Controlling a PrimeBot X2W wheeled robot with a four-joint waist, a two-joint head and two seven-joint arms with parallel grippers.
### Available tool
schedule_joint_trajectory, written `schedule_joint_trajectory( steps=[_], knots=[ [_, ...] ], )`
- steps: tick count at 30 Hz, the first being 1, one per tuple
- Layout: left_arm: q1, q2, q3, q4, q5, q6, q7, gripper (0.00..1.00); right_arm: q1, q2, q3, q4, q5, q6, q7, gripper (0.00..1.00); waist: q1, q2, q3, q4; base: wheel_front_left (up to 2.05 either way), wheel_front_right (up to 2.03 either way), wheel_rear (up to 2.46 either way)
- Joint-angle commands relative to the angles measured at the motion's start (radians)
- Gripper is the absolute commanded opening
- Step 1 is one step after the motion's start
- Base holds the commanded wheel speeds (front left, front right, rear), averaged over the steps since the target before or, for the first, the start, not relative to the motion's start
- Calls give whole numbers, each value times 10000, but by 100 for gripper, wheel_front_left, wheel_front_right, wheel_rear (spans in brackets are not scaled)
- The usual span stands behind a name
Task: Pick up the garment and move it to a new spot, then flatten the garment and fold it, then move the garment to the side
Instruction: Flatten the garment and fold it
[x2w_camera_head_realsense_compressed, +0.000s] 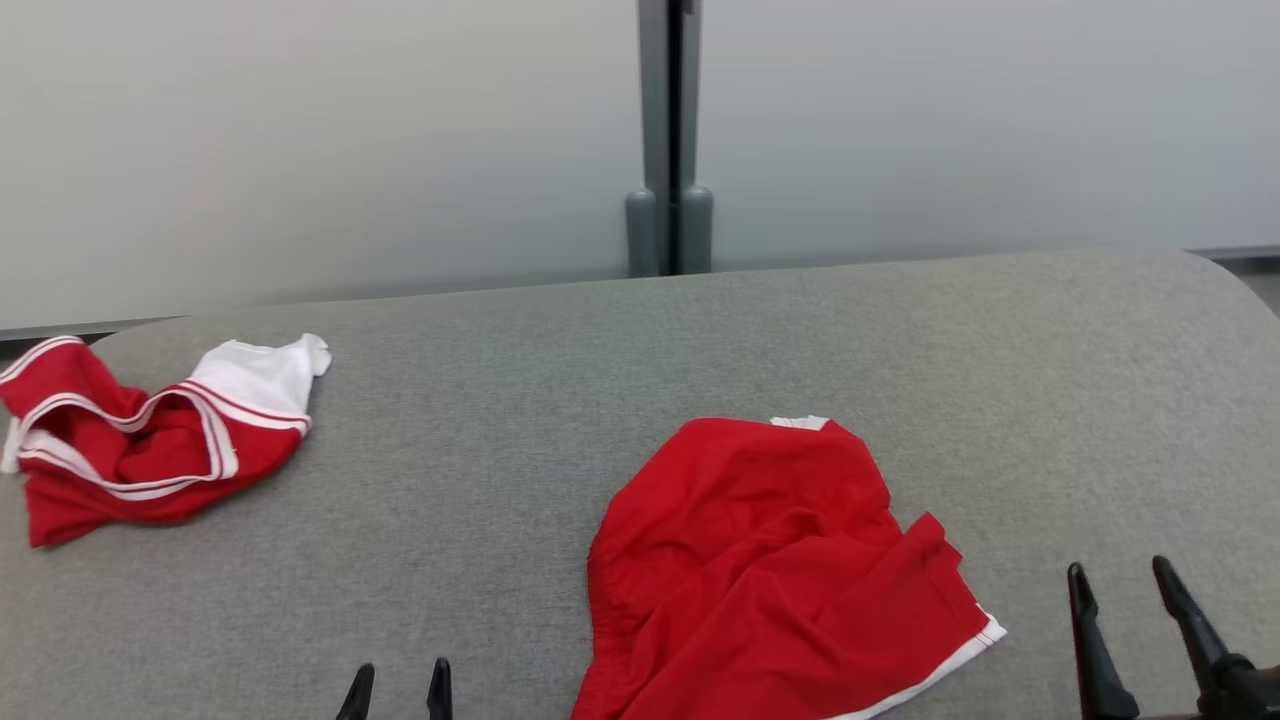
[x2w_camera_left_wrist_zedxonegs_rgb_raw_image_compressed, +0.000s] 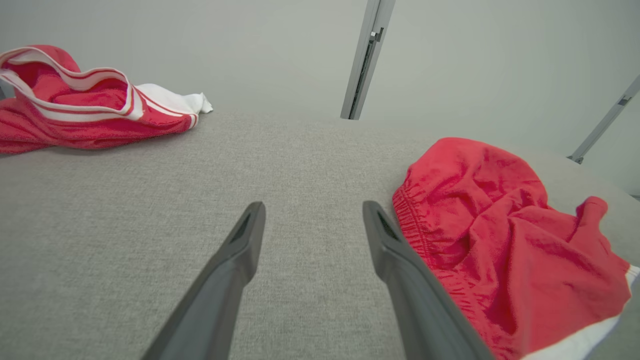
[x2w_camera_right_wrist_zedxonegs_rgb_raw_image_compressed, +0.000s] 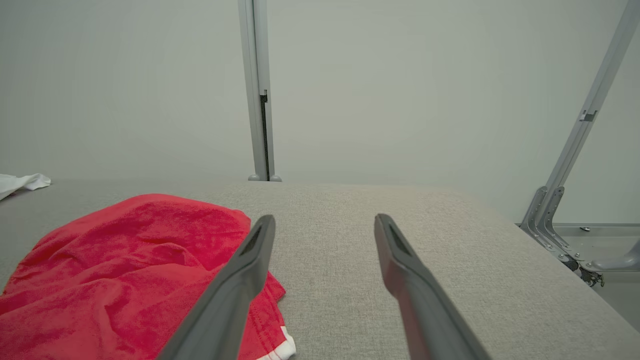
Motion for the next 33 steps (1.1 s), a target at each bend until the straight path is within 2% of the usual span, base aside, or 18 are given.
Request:
schedule_joint_trajectory(
  steps=[1, 5, 9, 15, 20, 23, 25, 26, 33],
  knots=[
    [165, -79, 225, 62, 164, -266, -18, 100, 138, -45, 10, 150, -67, 1, -49, 100, 0, 0, -257, 355, 0, 0, 0],
    [632, -378, 924, 248, 590, -969, -19, 100, 154, -46, 65, 496, -114, 1, -49, 100, 0, 0, -349, 371, 0, 0, 0],
    [728, -667, 1520, 292, 977, -1455, -19, 100, 114, -48, 139, 629, -136, 1, -49, 100, 0, 0, -398, 291, 0, 0, 0],
    [614, -946, 2056, 356, 1410, -1973, -20, 100, 108, -79, 312, 719, -224, 1, -49, 100, 0, 0, -441, 181, 0, 0, 0],
    [882, -1022, 2005, 526, 1370, -2114, 28, 100, -118, -320, 685, 1195, -5, 1, -46, 100, 0, 0, -411, 112, 0, 0, 0],
    [823, -1009, 1876, 460, 1001, -2246, 682, 100, -570, -904, 1469, 2323, 380, 1, 237, 100, 0, 0, -347, 157, 0, 0, 0],
    [869, -908, 1565, 210, 874, -2428, 1577, 100, -893, -1264, 1832, 2944, 610, -1, 740, 100, 0, 0, -279, 270, 0, 0, 0],
    [963, -791, 1336, -188, 629, -2541, 2456, 100, -1099, -1540, 2216, 3472, 819, -1, 1267, 100, 0, 0, -219, 392, 0, 0, 0],
    [1476, -564, 755, -1809, -297, -2770, 4431, 100, -1738, -1997, 2844, 4344, 1557, -1, 2060, 100, 0, 0, -48, 572, 0, 0, 0]
  ],
)
